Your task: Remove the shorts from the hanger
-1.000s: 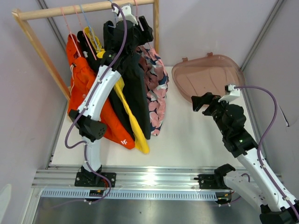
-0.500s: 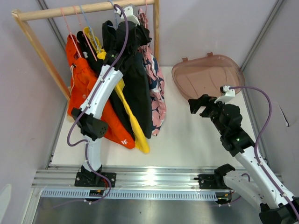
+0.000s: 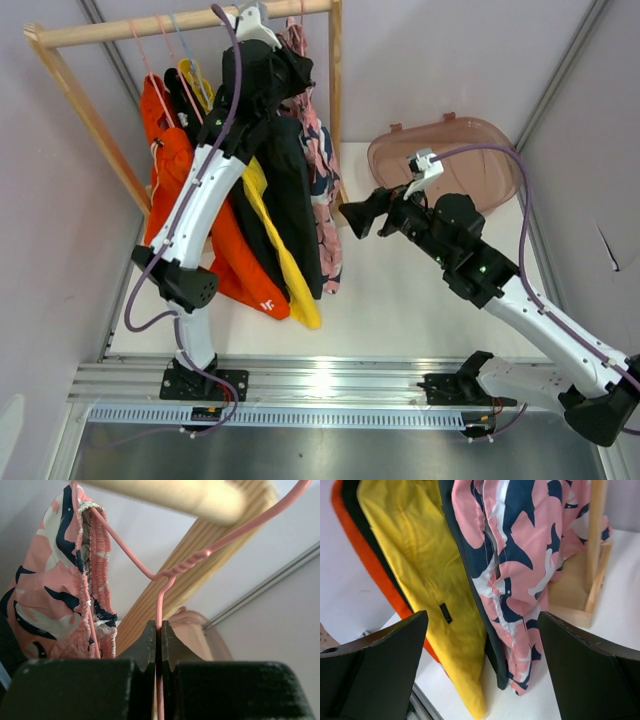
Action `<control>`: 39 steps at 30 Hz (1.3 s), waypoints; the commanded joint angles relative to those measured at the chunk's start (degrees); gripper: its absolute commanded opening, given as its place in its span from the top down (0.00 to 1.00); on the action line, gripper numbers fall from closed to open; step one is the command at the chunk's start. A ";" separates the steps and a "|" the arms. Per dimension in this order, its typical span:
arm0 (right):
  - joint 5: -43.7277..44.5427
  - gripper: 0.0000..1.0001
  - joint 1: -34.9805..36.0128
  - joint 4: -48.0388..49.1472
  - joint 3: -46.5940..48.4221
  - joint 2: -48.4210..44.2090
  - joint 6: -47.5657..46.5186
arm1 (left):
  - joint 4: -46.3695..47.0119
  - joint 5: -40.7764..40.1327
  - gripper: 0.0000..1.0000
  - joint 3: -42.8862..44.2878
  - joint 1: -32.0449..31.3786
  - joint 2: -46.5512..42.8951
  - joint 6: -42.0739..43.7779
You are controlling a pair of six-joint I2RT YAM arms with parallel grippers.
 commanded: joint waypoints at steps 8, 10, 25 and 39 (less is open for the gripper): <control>6.89 0.01 7.11 5.57 4.91 5.33 -2.40 | 2.66 3.44 1.00 3.73 -0.80 -6.72 -3.51; 7.42 0.00 7.64 6.62 4.91 6.47 -2.31 | 2.48 3.79 1.00 2.94 -1.06 -7.59 -3.95; 10.59 0.33 8.61 14.98 9.13 16.58 -4.33 | 6.26 1.78 1.00 -14.55 -5.54 -20.95 -5.54; 25.86 1.00 29.59 6.81 -5.54 0.33 0.42 | 4.95 -5.51 1.00 -6.39 -4.84 -18.68 3.33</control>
